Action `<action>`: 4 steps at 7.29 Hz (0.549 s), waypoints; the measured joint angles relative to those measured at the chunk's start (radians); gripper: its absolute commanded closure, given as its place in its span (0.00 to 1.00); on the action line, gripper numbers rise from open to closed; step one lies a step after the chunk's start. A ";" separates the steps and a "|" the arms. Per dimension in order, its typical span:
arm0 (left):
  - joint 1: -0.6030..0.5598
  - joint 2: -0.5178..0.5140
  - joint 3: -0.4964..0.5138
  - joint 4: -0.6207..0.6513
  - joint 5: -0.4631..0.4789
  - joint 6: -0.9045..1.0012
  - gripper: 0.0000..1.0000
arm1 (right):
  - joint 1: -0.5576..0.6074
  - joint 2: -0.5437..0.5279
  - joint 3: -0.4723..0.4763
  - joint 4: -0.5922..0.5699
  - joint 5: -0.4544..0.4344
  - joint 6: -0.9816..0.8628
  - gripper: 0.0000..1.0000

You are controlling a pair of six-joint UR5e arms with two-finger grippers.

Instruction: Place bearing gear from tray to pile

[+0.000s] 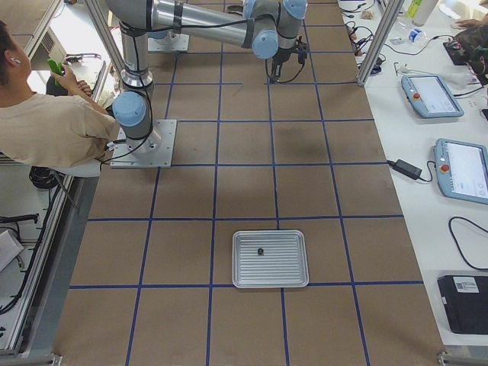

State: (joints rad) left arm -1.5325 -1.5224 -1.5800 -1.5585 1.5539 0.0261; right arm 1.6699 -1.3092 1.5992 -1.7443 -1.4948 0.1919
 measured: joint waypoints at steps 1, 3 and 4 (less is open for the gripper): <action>0.000 0.000 0.000 0.000 0.000 0.000 0.00 | 0.058 0.015 0.027 -0.045 0.009 0.057 1.00; 0.000 -0.001 0.001 0.000 0.000 0.000 0.00 | 0.172 0.075 0.061 -0.167 0.033 0.194 1.00; 0.000 -0.001 0.001 0.000 0.000 0.000 0.00 | 0.224 0.111 0.067 -0.225 0.037 0.243 1.00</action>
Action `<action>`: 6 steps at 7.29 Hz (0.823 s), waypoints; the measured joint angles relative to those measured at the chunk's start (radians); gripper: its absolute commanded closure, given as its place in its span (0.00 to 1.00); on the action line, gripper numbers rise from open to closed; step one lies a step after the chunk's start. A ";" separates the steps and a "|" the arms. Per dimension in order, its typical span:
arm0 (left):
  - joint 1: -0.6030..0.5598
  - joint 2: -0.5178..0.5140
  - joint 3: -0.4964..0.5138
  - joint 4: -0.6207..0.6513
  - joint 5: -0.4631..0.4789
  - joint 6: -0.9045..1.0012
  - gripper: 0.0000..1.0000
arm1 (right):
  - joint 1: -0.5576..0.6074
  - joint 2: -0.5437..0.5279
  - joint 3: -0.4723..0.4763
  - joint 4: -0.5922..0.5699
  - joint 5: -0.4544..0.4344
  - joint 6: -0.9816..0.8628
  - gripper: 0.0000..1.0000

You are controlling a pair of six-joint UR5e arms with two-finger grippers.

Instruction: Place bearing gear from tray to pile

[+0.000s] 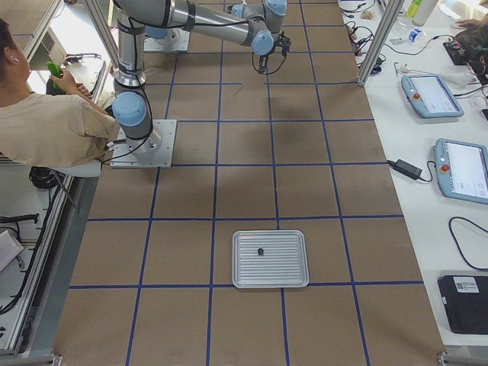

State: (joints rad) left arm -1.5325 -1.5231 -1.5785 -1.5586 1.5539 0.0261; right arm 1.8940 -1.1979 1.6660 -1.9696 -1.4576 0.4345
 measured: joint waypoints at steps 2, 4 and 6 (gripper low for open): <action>0.000 0.000 0.000 0.000 0.000 0.000 0.00 | 0.079 0.059 0.004 -0.073 0.003 0.066 1.00; 0.000 0.000 0.000 0.000 0.000 0.000 0.00 | 0.123 0.104 0.005 -0.104 0.004 0.084 1.00; 0.000 0.000 0.000 0.000 0.000 0.000 0.00 | 0.161 0.150 0.005 -0.179 0.005 0.088 1.00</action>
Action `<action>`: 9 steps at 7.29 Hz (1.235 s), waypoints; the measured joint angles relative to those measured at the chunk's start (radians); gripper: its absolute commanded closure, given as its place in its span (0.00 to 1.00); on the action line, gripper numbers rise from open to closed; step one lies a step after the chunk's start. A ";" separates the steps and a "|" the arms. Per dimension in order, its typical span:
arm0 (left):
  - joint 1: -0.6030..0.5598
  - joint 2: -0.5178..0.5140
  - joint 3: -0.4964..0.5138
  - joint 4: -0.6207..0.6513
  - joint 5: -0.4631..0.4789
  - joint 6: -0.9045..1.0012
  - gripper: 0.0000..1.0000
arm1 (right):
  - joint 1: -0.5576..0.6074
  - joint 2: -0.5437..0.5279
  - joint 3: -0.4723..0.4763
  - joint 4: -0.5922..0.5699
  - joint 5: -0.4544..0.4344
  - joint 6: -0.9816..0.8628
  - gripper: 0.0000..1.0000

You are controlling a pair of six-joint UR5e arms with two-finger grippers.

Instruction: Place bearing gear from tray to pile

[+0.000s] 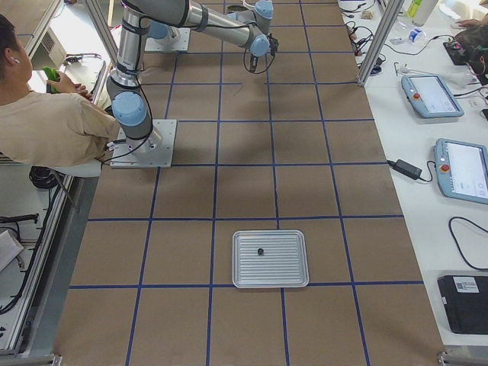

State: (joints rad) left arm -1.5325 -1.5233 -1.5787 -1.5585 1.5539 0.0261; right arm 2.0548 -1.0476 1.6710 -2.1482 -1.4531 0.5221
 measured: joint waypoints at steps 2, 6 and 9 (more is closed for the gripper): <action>0.000 0.000 -0.003 0.000 0.001 0.000 0.00 | 0.015 0.028 0.000 -0.045 0.000 0.001 0.39; 0.000 0.002 -0.011 0.000 0.002 0.000 0.00 | 0.013 0.018 -0.002 -0.059 -0.013 -0.002 0.00; -0.006 -0.026 -0.025 0.003 -0.003 -0.013 0.00 | -0.077 -0.106 0.001 0.063 -0.050 -0.161 0.00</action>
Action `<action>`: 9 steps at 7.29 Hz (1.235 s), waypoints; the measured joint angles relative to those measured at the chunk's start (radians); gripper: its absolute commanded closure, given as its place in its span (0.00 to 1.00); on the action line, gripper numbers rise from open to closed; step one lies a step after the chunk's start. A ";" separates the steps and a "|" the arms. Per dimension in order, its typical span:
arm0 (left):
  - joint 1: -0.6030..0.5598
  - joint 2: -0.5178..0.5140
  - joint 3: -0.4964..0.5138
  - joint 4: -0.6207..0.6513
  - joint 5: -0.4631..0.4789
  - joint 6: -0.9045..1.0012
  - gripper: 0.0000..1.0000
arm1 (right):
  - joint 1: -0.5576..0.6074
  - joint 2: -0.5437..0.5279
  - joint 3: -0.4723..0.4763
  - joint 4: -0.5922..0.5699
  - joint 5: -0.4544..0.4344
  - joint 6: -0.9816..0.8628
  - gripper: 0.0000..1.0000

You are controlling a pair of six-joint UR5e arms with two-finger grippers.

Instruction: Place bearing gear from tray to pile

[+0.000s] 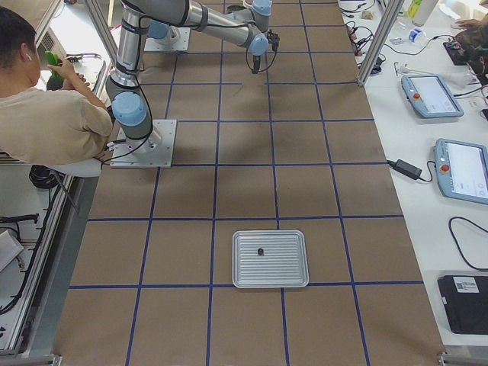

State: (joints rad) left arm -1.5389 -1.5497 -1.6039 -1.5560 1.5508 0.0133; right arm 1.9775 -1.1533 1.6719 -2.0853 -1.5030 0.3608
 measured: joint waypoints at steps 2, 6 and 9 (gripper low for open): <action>-0.059 -0.028 -0.093 0.087 -0.004 -0.068 0.00 | -0.149 -0.126 0.000 0.137 -0.015 -0.206 0.00; -0.231 -0.187 -0.378 0.588 -0.006 -0.306 0.00 | -0.550 -0.261 -0.001 0.286 -0.088 -0.750 0.00; -0.300 -0.330 -0.403 0.792 -0.004 -0.411 0.00 | -0.855 -0.252 -0.003 0.288 -0.099 -1.125 0.00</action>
State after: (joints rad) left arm -1.8393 -1.8800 -2.0064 -0.7639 1.5464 -0.3981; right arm 1.1226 -1.4051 1.6693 -1.7976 -1.6020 -0.7643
